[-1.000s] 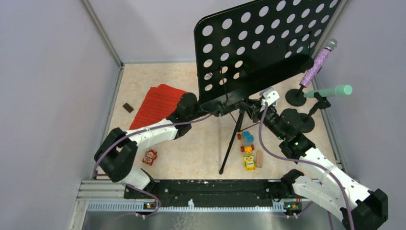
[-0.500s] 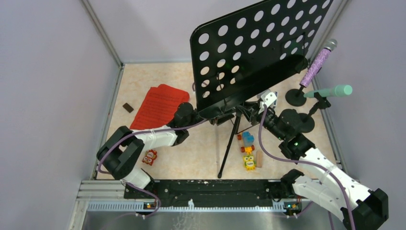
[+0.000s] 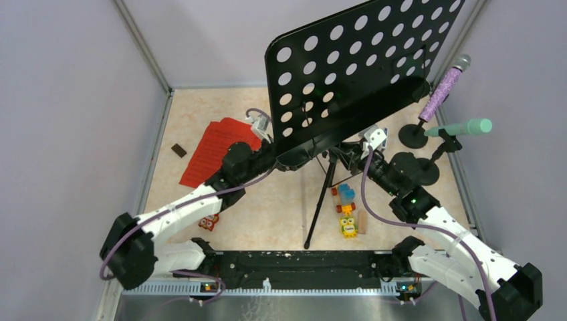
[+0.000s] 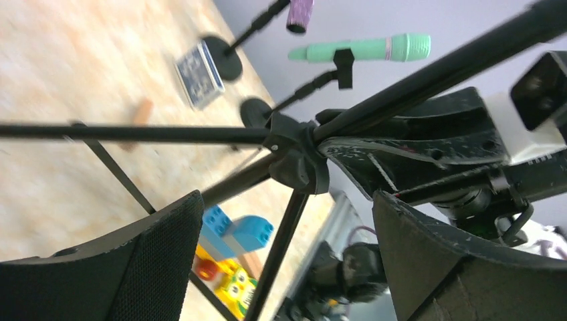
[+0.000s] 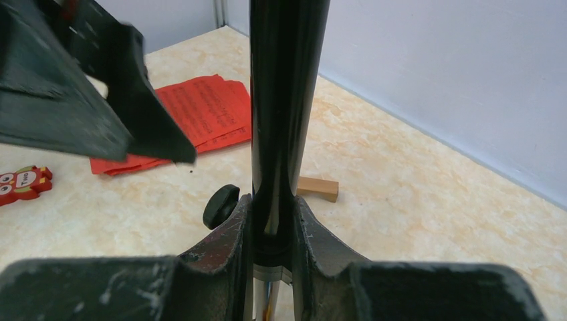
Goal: Pack up the instrument practice props
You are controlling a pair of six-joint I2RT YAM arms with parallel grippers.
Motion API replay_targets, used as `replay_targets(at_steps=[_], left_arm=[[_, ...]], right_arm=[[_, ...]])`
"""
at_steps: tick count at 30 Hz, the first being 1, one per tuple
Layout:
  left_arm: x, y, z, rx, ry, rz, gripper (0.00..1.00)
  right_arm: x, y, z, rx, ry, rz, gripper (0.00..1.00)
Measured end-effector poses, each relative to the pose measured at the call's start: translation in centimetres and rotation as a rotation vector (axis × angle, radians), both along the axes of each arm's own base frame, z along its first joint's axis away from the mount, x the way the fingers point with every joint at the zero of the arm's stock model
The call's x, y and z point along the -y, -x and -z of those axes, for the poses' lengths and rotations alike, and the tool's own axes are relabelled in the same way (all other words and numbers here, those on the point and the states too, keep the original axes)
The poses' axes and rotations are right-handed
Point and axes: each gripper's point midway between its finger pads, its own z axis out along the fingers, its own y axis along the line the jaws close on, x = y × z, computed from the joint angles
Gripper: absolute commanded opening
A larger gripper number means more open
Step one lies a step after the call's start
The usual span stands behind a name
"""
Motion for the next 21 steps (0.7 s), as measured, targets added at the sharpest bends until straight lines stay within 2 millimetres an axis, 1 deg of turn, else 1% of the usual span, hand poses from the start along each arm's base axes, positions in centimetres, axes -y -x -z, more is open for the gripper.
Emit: replay_targets(at_steps=[3,5,7,11,13,16,21], left_arm=[[-2.0,0.3,-2.0,0.198,-0.036,-0.054,0.99],[-2.9,0.7,-2.2,0.336,-0.073,-0.064,0.99],[-3.4,1.3,-1.5,0.465,-0.126,-0.047,0.99],[-3.8,2.1,0.9,0.702,-0.236,0.000,0.99],[-3.8,2.5,1.1,0.819,-0.267,0.024,0.99],[-3.3,3.0,0.2,1.016,-0.294,0.058,0.99],[-1.5,3.1,-0.5,1.299,-0.403,0.125,0.99]], right_arm=[[0.0,0.0,0.0,0.000,0.000,-0.001,0.00],[0.0,0.0,0.0,0.000,0.000,0.000,0.00],[0.0,0.0,0.0,0.000,0.000,-0.001,0.00],[0.0,0.0,0.0,0.000,0.000,-0.001,0.00],[0.0,0.0,0.0,0.000,0.000,-0.002,0.00],[0.0,0.0,0.0,0.000,0.000,-0.001,0.00],[0.0,0.0,0.0,0.000,0.000,-0.002,0.00]])
